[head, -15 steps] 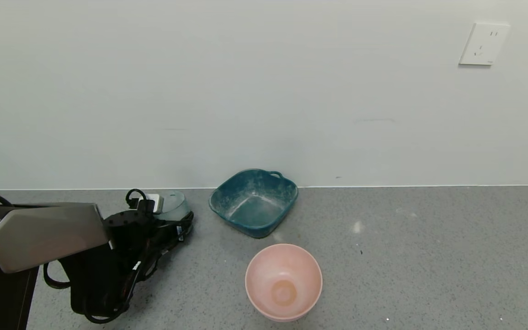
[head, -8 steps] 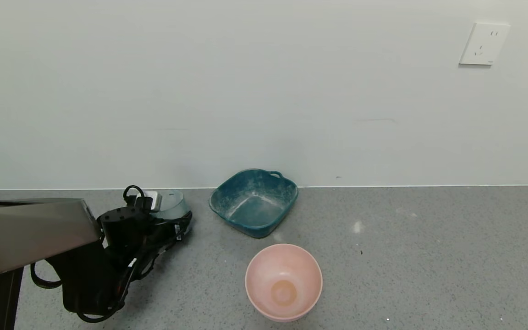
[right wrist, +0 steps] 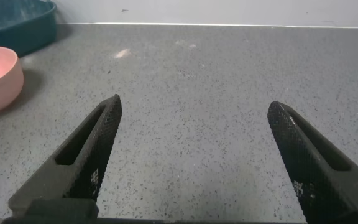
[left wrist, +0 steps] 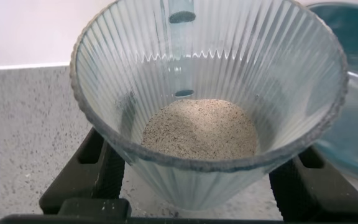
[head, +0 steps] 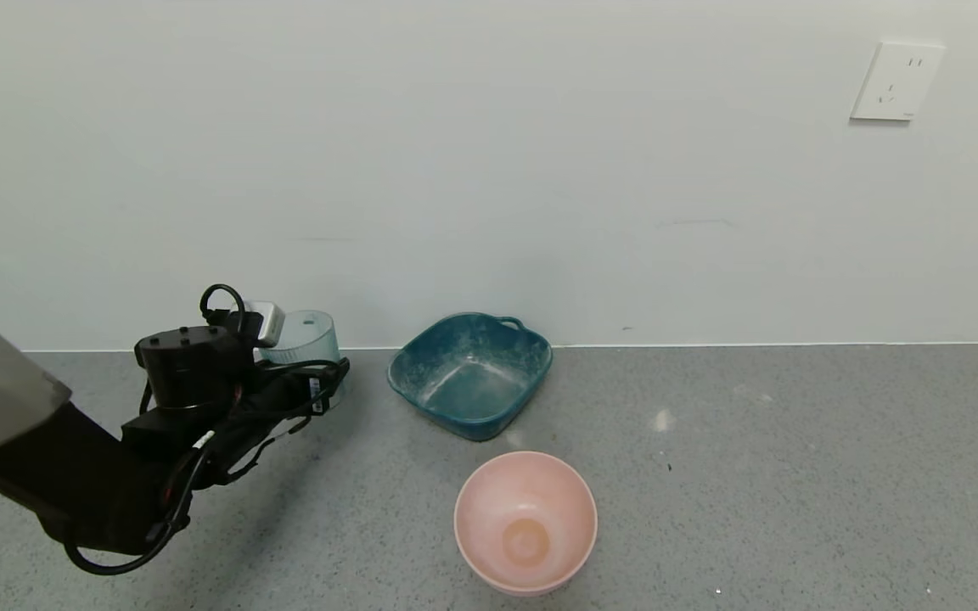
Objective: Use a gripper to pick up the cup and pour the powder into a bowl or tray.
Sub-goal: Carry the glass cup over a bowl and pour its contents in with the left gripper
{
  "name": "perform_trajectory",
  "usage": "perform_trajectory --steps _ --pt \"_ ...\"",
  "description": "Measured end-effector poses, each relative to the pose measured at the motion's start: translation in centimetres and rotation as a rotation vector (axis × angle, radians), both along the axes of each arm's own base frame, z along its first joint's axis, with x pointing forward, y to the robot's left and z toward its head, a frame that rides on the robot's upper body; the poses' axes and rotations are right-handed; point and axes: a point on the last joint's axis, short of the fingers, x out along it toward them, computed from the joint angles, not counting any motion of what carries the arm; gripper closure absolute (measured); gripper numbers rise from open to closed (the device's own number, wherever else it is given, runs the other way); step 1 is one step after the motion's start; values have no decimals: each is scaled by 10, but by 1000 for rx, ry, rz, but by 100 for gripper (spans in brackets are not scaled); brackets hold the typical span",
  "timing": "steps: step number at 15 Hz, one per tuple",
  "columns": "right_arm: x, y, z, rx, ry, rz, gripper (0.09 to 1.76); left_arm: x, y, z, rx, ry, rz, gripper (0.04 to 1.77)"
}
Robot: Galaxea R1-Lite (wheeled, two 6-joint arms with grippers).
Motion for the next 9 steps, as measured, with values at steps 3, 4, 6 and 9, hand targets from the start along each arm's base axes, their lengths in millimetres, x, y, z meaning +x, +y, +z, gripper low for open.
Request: perform_trajectory --steps 3,4,6,9 --pt "0 0 0 0 0 0 14 -10 -28 32 77 -46 2 50" --pt "0 0 0 0 0 0 14 -11 -34 39 112 -58 13 50" --pt "0 0 0 0 0 0 14 -11 -45 48 163 -72 8 50" --pt "0 0 0 0 0 0 14 -11 -58 55 259 -75 14 50"
